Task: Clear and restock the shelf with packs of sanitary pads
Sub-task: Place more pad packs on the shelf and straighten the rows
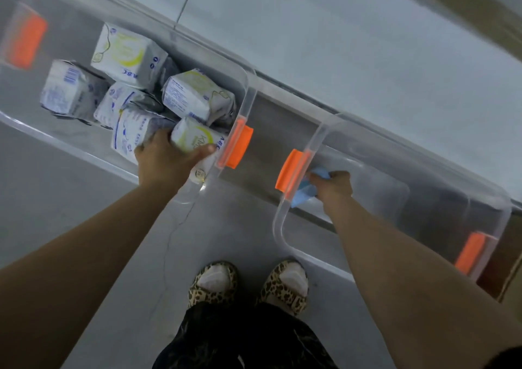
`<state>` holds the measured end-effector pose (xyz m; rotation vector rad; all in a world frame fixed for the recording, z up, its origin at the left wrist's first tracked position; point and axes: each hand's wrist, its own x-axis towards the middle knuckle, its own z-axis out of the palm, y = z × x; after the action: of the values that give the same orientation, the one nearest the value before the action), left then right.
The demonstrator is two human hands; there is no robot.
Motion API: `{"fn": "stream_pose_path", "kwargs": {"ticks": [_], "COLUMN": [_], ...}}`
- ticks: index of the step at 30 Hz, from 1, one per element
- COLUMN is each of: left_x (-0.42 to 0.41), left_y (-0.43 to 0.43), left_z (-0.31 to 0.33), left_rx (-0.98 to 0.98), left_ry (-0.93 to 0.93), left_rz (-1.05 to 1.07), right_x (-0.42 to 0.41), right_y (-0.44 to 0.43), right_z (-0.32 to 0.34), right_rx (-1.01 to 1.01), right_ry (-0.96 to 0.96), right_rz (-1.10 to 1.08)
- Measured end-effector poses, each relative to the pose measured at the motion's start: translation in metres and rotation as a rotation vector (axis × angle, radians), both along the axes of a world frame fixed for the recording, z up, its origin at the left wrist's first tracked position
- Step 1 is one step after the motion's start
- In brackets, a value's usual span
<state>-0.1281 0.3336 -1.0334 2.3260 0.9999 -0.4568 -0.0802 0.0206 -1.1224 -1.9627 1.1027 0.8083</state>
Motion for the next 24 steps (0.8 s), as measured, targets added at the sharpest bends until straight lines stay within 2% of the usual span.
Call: {"fn": "stream_pose_path", "kwargs": {"ticks": [2,6,10,12,20,24], "left_x": [0.005,0.014,0.011,0.006,0.004,0.011], "left_y": [0.002,0.002,0.000,-0.005,-0.036,-0.054], "left_z": [0.004,0.033,0.083,0.112,0.251,0.327], "left_rx": [0.007,-0.047,-0.287,-0.413,-0.843,-0.975], "left_ry": [0.073,0.207,0.145,0.097,0.036,0.040], "left_rz": [-0.012,0.100,0.406,0.475,0.460,0.436], "right_x": [-0.009,-0.021,-0.028,-0.030,-0.027,-0.028], "right_y": [-0.004,-0.020,-0.037,-0.042,-0.034,-0.025], "right_z": [0.005,0.049,0.114,0.153,0.299,0.379], "right_rx": [0.030,0.245,0.362,0.425,0.380,0.472], "right_ry": [-0.019,-0.051,-0.129,-0.157,-0.202,-0.224], "right_rz": [-0.073,-0.233,-0.222,-0.232,-0.393,-0.380]}}
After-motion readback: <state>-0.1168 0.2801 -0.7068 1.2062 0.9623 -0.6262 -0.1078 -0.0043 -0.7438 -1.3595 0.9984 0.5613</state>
